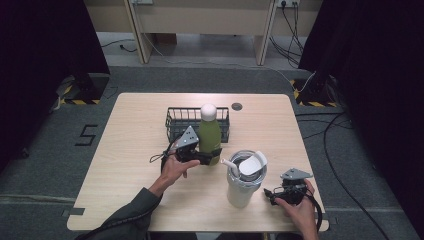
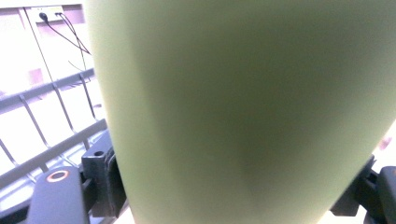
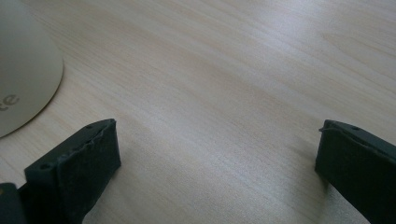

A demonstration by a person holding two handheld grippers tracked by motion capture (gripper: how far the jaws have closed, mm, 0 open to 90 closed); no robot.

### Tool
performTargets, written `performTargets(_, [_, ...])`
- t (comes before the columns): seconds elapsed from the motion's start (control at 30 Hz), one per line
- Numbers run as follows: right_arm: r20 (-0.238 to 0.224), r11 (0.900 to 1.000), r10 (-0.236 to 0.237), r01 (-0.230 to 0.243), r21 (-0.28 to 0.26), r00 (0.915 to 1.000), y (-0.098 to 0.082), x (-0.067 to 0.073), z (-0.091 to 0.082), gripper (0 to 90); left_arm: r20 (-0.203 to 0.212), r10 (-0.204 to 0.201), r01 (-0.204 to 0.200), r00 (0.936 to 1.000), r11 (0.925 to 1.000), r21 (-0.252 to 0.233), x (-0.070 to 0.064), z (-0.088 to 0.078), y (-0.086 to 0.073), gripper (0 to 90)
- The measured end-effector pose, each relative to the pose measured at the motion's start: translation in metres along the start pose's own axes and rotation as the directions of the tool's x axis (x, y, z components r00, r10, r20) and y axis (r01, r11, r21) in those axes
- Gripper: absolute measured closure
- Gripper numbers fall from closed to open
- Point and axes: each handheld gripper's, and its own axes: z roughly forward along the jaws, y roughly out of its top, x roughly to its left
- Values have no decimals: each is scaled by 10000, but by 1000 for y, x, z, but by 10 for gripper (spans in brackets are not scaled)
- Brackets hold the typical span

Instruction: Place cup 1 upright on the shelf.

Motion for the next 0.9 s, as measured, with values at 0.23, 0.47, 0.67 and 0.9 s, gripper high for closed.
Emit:
performTargets(0.23, [8, 10000, 12, -12, -1, 10000, 0, 0, 0, 3, -63, -22, 22, 10000, 10000, 83, 2, -8, 11, 199])
performTargets(0.47, [11, 10000, 16, -16, -1, 10000, 0, 0, 0, 3, -151, 70, -68, 9999, 9998, 180, 4, -9, 11, 199])
performTargets(0.67, [14, 10000, 15, -15, 4, 10000, 0, 0, 0, 3, -225, 66, -60, 9997, 9996, 270, 6, -12, 15, 199])
performTargets(0.9, [13, 10000, 16, -16, 5, 10000, 0, 0, 0, 3, -394, 39, -22, 9992, 9992, 410, 11, -16, 21, 200])
